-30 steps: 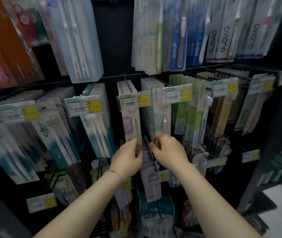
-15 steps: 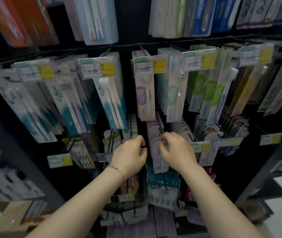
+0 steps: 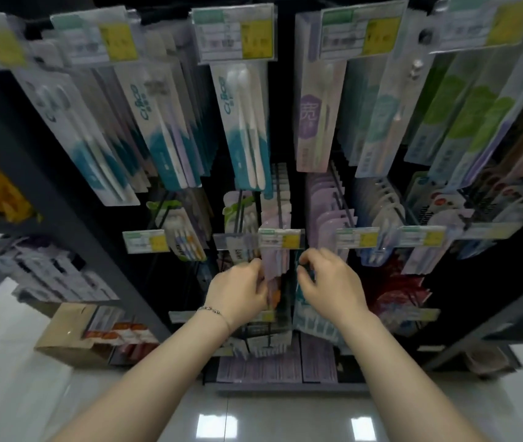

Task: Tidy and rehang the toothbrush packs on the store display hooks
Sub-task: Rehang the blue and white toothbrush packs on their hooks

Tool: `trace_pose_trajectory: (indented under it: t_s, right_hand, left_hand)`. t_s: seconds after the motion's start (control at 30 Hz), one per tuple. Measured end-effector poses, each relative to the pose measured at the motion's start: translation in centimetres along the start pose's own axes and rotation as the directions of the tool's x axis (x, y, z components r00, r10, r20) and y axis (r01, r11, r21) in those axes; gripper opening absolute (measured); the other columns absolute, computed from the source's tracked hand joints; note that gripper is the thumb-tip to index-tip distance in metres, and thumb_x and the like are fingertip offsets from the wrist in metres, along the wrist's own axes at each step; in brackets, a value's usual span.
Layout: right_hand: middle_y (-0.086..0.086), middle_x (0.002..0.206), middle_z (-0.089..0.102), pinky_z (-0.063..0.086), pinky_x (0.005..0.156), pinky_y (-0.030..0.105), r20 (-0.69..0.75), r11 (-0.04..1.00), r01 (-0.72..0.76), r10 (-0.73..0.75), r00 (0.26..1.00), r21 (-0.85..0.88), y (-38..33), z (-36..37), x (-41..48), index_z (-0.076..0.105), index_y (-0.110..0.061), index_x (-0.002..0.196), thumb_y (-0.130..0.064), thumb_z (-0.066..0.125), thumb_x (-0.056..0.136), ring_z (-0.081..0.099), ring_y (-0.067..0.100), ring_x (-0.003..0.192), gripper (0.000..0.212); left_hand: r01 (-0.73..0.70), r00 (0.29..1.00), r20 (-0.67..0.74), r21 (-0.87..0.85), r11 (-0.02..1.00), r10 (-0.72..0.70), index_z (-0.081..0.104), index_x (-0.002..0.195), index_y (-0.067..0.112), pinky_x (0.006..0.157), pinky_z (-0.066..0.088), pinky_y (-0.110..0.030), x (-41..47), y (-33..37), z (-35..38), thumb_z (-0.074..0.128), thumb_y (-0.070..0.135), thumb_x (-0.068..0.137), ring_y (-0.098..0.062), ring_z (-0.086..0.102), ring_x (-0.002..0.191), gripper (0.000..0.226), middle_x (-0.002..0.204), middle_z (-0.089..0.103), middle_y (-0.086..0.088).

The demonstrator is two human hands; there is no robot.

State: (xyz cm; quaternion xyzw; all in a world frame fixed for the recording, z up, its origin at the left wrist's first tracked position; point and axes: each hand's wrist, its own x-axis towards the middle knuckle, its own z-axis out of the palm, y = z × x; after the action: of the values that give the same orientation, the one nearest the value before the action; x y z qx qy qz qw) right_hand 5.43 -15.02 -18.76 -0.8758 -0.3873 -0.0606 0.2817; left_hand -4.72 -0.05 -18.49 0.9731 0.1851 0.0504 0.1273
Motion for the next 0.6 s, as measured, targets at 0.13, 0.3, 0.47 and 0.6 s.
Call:
trace_pose_trajectory:
  t_s: [0.13,0.3,0.47,0.6]
  right_hand:
    - [0.003,0.091,0.056,0.045,0.059,0.033,0.084,0.999,-0.044,0.046,0.995,-0.027,-0.4,2.6,-0.3,0.059,-0.013,0.099,-0.028,0.052,0.093,0.056,0.023,0.085,0.017]
    - [0.003,0.093,0.054,0.041,0.057,0.031,0.175,0.994,-0.085,0.096,0.98,-0.066,-0.5,4.7,0.5,0.058,-0.014,0.101,-0.031,0.049,0.095,0.056,0.022,0.086,0.021]
    - [0.006,0.109,0.055,0.043,0.062,0.033,0.248,0.982,-0.164,0.181,0.952,-0.089,0.3,5.9,1.6,0.055,-0.013,0.114,-0.031,0.046,0.096,0.057,0.027,0.097,0.027]
    - [0.009,0.13,0.047,0.05,0.071,0.037,0.271,0.969,-0.247,0.244,0.931,-0.024,1.3,6.9,2.7,0.04,-0.015,0.136,-0.027,0.049,0.095,0.056,0.03,0.105,0.044]
  left_hand:
    - [0.048,0.998,0.053,-0.041,0.998,-0.046,0.053,0.104,0.018,0.065,0.054,-0.037,-0.2,-2.0,0.6,0.047,0.033,0.095,-0.022,0.06,0.078,0.019,0.093,0.06,0.0]
    - [0.099,0.988,0.125,-0.075,0.992,-0.09,0.053,0.106,0.015,0.067,0.056,-0.04,0.7,-3.7,1.5,0.047,0.033,0.095,-0.023,0.061,0.078,0.022,0.097,0.061,-0.003]
    - [0.163,0.976,0.174,-0.166,0.973,-0.134,0.054,0.114,0.014,0.075,0.054,-0.039,2.4,-4.3,2.9,0.048,0.032,0.095,-0.025,0.059,0.09,0.027,0.104,0.059,-0.006]
    - [0.203,0.975,0.15,-0.303,0.931,-0.164,0.048,0.131,0.01,0.09,0.051,-0.039,4.1,-4.3,4.2,0.049,0.03,0.097,-0.028,0.058,0.11,0.04,0.125,0.056,-0.012]
